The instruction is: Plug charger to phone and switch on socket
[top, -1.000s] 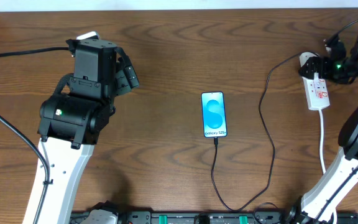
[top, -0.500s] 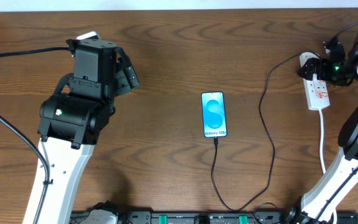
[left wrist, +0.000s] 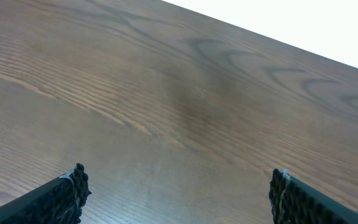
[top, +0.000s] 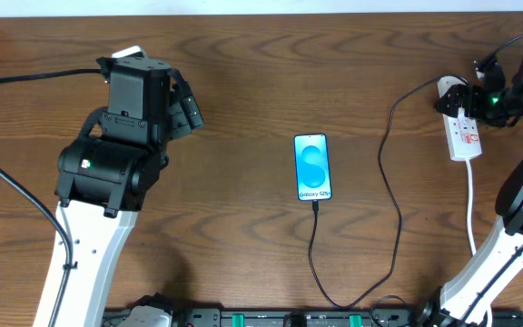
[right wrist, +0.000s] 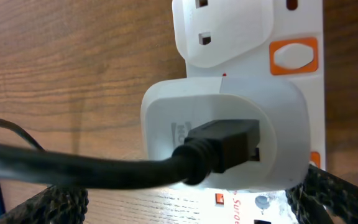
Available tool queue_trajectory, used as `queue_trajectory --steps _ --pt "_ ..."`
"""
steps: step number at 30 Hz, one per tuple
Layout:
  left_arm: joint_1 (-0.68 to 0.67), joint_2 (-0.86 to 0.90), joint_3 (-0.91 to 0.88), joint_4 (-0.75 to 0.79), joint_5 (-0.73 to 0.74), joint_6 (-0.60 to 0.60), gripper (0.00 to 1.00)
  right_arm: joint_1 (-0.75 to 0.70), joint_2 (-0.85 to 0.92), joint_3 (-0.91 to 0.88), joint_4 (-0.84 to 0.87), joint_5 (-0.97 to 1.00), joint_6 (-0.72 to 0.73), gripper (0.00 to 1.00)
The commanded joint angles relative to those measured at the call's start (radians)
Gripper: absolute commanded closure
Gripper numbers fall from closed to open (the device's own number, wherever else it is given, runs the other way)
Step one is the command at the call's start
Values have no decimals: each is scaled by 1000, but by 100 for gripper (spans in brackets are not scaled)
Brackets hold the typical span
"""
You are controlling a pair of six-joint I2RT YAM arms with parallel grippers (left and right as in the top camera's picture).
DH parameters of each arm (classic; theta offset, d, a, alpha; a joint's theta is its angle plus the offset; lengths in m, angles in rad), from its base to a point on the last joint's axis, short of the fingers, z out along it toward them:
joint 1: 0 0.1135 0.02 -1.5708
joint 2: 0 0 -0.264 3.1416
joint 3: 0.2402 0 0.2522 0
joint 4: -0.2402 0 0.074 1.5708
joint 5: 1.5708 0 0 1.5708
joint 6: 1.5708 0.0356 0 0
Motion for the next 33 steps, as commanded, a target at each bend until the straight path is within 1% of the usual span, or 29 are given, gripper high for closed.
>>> queue_trajectory --steps 1,13,21,28,33 --pt "3 2 -5 -5 -21 10 6 45 20 -29 -26 -126 19 1" --pt "3 2 -5 -5 -21 10 6 55 20 -26 7 -126 21 1" --pt "3 2 -5 -5 -21 10 6 36 4 34 -21 -114 26 1" --pt "3 2 -5 -5 -21 10 6 35 -85 68 -31 95 123 1" --pt "3 2 -5 -5 -21 10 6 36 -202 68 -50 235 174 1"
